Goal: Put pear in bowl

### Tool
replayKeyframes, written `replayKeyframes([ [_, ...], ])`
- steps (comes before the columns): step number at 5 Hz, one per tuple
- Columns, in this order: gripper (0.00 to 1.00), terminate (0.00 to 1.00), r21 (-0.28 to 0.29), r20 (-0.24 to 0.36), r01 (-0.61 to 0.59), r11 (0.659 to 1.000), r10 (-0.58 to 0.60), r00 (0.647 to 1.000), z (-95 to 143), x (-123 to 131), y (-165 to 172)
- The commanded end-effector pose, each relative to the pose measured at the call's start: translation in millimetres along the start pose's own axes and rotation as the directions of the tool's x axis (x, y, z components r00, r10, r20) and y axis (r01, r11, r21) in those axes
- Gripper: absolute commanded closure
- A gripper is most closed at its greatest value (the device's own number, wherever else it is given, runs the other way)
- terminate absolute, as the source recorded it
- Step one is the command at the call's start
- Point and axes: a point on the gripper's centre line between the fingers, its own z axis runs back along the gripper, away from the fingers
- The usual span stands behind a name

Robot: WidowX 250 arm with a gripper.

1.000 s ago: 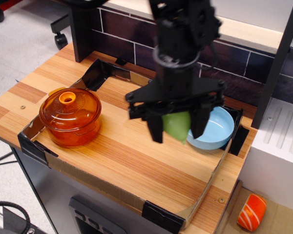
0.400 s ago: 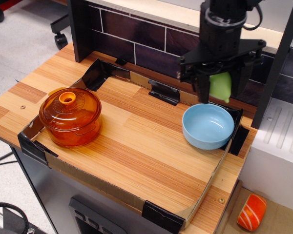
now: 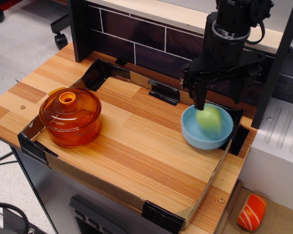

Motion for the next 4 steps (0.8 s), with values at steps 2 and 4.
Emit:
replayKeyframes([
  [2,0.0,0.0,-0.003,-0.024,0.106,0.994,-0.106,0.994,31.7,-1.4,14.1],
  [4,0.0,0.0,0.036,-0.041,0.155,0.987,-0.153,0.987,76.8,1.2,47.0],
])
